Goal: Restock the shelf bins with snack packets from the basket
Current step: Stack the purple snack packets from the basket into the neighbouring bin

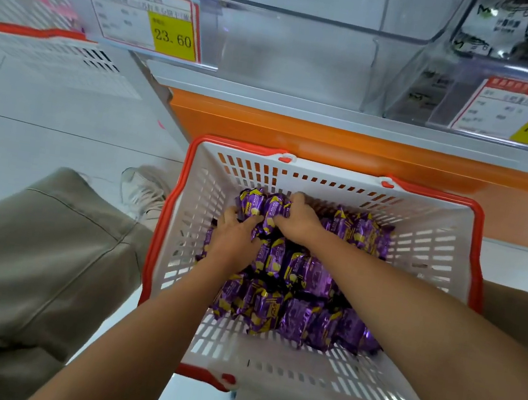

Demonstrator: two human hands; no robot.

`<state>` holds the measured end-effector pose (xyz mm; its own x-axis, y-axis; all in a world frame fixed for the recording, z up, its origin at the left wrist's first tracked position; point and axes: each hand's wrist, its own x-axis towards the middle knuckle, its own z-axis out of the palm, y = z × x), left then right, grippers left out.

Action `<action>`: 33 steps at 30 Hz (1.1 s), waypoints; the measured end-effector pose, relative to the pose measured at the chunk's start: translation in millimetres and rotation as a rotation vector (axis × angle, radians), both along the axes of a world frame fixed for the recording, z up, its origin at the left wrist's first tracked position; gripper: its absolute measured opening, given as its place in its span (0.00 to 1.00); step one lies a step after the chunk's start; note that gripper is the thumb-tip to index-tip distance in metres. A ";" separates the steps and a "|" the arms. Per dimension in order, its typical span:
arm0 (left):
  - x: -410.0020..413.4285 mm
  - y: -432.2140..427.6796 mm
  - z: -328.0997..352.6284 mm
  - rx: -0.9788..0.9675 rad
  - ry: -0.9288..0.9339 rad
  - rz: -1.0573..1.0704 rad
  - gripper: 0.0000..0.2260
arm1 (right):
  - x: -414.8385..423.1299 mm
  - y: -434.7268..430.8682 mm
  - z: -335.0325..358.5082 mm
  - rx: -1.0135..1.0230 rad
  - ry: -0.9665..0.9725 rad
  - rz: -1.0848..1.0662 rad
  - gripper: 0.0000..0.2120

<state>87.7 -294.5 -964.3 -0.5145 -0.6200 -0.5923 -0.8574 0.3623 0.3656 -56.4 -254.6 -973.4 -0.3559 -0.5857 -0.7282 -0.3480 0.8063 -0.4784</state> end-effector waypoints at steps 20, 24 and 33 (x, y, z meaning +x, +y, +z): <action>2.2 -9.5 25.2 0.073 0.272 0.263 0.18 | -0.9 28.8 33.9 -0.258 -0.168 -0.354 0.22; -2.6 -3.4 51.7 0.334 0.395 0.569 0.16 | -0.3 38.6 75.7 -0.445 -0.229 -0.378 0.17; 0.8 16.7 131.0 0.875 0.628 0.948 0.27 | 12.3 64.8 133.2 -0.772 -0.050 0.084 0.31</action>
